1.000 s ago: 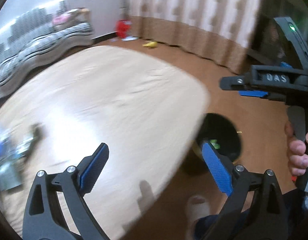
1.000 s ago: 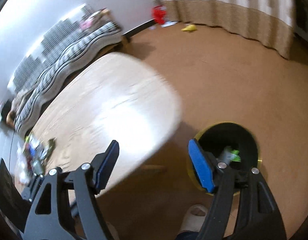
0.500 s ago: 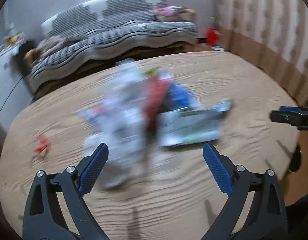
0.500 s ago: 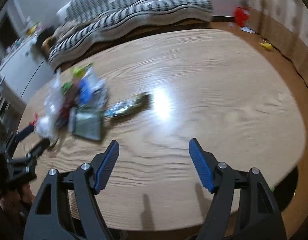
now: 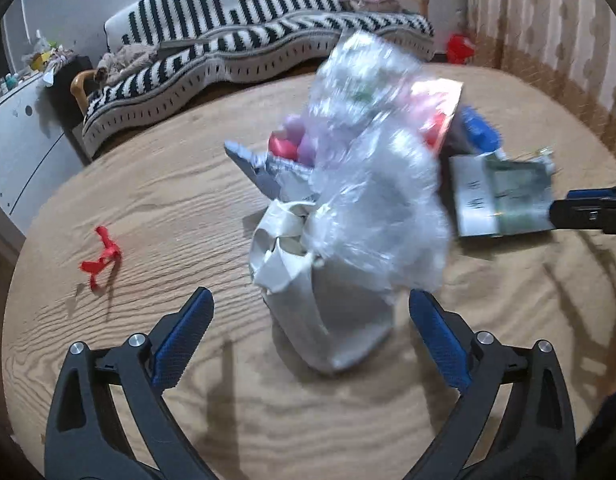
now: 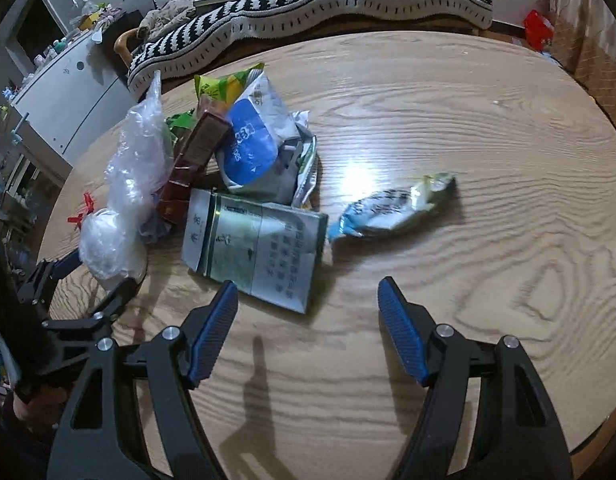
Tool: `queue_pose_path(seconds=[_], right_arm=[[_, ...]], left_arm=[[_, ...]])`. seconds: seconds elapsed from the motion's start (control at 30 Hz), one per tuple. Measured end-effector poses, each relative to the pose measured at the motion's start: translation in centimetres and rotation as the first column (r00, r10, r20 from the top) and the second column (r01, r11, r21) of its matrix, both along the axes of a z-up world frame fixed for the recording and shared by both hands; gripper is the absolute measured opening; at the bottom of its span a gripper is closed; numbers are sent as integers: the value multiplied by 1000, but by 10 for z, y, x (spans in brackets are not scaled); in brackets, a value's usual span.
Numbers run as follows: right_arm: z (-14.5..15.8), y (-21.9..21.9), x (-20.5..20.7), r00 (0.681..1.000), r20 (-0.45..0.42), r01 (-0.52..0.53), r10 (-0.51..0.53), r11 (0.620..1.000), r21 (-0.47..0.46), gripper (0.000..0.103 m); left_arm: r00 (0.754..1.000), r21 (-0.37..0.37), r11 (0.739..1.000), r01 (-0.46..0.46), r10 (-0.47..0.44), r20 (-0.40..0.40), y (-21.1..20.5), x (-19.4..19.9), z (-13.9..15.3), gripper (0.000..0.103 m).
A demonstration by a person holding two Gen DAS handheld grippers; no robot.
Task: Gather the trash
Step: 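Grasp the white paper bag with the left tool while the right tool grasps a green box, then carry paper bag and green box to the bin and open both tools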
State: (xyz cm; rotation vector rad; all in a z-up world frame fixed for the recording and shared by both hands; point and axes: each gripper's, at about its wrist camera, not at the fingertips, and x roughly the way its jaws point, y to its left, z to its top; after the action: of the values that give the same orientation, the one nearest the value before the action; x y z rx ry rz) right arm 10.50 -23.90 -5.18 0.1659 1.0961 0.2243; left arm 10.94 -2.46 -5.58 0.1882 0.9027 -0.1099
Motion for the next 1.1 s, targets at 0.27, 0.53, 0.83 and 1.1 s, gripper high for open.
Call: queue_pose_path(seconds=[0.27,0.53,0.83,1.1], right_arm=[[-9,17,19,999,17,-41,41,999,11,70],[-3,36,16,991,51,-128,125,990,56,38],[22,65,-20,964,118,-251,239,962,103,11],[49,50,-54,954,207,-232,215,971,60,10]], left_arm=[[996,-124,990,-64,55,-70,26,17,-4,95],[997,-127,990,-57,49,-63,42,5,3,57],[998,-122,991,-50,46,-37,60,-20,27,56],[999,-157,987,-25,31,35,52,-44,58,55]])
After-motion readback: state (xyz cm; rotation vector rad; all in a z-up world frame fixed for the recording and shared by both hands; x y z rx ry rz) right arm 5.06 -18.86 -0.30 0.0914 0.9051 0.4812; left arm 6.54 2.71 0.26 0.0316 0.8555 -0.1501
